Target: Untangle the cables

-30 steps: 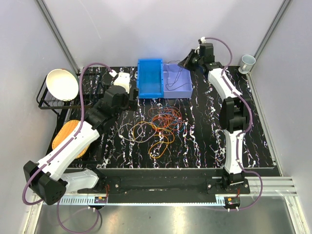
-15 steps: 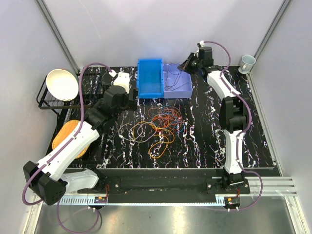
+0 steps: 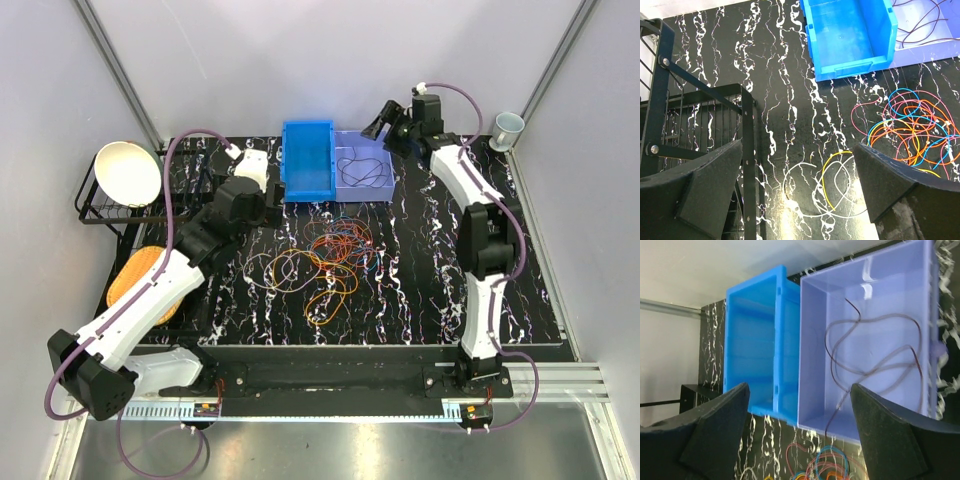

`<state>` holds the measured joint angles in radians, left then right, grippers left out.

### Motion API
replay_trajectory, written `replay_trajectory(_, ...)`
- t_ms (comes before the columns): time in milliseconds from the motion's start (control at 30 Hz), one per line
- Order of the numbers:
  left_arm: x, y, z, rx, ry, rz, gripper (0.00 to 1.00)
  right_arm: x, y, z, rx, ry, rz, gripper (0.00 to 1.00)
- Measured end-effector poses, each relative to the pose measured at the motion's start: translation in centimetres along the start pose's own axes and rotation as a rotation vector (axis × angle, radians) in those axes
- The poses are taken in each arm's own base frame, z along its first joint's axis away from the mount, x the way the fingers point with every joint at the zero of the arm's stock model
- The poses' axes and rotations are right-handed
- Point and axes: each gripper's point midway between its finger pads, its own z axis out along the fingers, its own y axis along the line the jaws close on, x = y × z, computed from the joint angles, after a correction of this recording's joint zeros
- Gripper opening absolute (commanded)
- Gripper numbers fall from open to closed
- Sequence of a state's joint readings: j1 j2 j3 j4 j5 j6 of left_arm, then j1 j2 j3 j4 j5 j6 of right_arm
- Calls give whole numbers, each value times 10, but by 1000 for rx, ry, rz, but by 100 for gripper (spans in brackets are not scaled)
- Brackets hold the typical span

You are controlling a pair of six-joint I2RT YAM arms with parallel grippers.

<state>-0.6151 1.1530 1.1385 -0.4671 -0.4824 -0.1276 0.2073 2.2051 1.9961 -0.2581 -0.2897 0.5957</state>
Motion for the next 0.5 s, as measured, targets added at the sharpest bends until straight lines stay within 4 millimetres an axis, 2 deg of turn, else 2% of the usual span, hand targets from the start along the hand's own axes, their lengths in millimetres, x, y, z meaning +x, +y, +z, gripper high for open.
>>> replay_trajectory(200, 2, -5, 0, 6, 5, 14, 99, 1, 13, -67, 49, -39, 2, 87)
replay_trajectory(300, 7, -15, 2, 16, 18, 39, 99, 5, 26, -105, 42, -61, -5, 87)
replay_trajectory(367, 12, -24, 4, 25, 33, 63, 99, 10, 32, -124, 31, -70, -5, 86)
replay_trajectory(500, 24, -37, 8, 38, 63, 106, 99, 42, 30, -158, 24, -26, 1, 85)
